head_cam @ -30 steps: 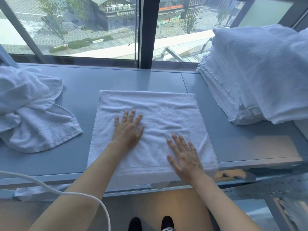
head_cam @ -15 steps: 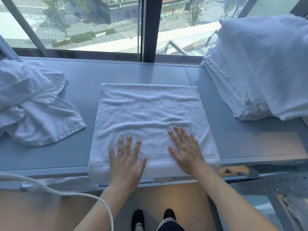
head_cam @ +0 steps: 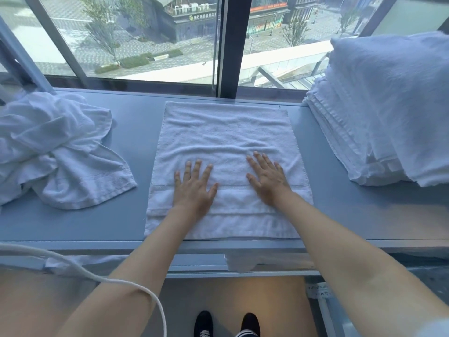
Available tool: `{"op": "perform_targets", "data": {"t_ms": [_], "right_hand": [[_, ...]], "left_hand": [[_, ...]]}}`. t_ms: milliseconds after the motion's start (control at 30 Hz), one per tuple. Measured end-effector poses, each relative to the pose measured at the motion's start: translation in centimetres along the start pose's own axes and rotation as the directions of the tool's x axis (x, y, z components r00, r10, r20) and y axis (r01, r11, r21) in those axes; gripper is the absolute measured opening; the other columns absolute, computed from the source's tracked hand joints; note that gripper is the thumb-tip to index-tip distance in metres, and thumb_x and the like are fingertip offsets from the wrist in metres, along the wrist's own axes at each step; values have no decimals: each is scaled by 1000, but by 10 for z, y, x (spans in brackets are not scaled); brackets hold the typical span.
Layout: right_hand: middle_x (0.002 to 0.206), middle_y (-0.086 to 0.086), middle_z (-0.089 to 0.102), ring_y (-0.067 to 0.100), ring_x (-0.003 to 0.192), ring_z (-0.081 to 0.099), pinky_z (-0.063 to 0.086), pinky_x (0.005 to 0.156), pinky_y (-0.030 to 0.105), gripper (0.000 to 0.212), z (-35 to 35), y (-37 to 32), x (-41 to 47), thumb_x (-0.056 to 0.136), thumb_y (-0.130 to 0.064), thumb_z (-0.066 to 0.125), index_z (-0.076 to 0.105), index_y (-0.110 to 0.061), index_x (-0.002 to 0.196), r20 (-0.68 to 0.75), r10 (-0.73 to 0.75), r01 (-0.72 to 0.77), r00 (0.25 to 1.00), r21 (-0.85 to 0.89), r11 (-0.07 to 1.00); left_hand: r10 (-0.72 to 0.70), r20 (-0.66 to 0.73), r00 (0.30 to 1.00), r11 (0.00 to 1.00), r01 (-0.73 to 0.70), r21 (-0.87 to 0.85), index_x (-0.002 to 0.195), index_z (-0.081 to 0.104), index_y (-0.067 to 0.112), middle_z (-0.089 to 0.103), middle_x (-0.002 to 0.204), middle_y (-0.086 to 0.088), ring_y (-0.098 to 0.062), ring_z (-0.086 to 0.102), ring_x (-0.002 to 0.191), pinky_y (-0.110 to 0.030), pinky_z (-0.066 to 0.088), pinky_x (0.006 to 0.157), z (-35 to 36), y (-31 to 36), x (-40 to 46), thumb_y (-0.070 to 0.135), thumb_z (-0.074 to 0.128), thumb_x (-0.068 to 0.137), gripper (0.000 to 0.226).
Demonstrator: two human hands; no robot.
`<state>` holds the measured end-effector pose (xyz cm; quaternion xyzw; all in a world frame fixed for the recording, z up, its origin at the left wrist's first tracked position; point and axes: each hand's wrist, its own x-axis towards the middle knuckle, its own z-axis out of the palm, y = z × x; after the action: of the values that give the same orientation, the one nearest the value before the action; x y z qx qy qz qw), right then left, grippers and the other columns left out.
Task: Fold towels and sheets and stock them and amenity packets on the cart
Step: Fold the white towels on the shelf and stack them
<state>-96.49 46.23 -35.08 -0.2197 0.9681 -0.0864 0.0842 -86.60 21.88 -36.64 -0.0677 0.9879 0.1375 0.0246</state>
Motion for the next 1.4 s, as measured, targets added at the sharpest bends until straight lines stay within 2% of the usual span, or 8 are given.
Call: {"op": "perform_targets", "data": {"t_ms": [200,367,500,667,933,1167,1267,1400], "right_hand": [[173,1,12,21,159,11,14,126,53,58,-10,-19,-1,110,-38,32,19,-22,164,-77,50,-53,996,-34,998],[165,2,36,22,153,30,28,120,46,56,10,-47,-61,102,-34,55,44,-18,155,-104,-260,273,960,146,951],[169,-7,25,11,157,15,9,127,35,61,29,-42,-103,101,-39,50,38,-23,159,-71,-322,329,944,156,931],[164,5,38,25,152,35,27,123,42,52,16,-27,-100,101,-17,55,49,-15,153,-108,-382,391,918,73,918],[155,6,50,28,147,43,34,121,40,56,-4,66,-121,94,13,51,59,-10,144,-221,-132,164,966,132,978],[143,5,62,27,136,57,50,108,44,48,-7,80,-125,94,14,53,69,-9,134,-300,-26,85,953,185,979],[133,11,69,33,123,66,56,95,45,37,-32,77,-119,96,10,55,72,-5,125,-353,13,66,935,211,975],[134,8,68,25,132,60,50,108,42,38,-61,79,-130,98,9,55,72,-7,128,-466,-22,136,885,213,968]], "left_hand": [[16,-7,1000,1000,-16,13,162,21,33,4,173,-5,-30,-4,159,-62,4,125,-10,9,0,51,27,107,58],[330,-141,933,942,-335,-17,136,63,24,51,154,-8,-32,45,145,-63,34,112,2,32,-60,36,61,99,39],[310,-102,945,948,-315,-37,148,54,25,41,162,-3,-27,34,152,-63,26,119,16,32,-86,42,56,102,49],[313,-112,943,949,-315,8,143,59,25,48,157,-5,-28,42,147,-57,34,115,6,29,-79,36,58,103,42],[214,-250,944,967,-240,-80,129,71,20,63,142,-6,-31,57,134,-49,47,109,-22,-49,-86,6,67,92,40],[55,-304,951,980,-110,-168,120,76,14,70,132,-4,-30,62,129,-48,54,99,-34,-58,-93,-4,66,93,35],[56,-429,901,975,-141,-169,113,78,13,75,121,-3,-27,70,115,-42,58,87,-60,-52,-86,-3,66,94,27],[147,-545,826,956,-260,-136,117,76,12,73,126,-1,-23,66,120,-41,53,101,-91,-48,-92,0,61,98,27]]}}
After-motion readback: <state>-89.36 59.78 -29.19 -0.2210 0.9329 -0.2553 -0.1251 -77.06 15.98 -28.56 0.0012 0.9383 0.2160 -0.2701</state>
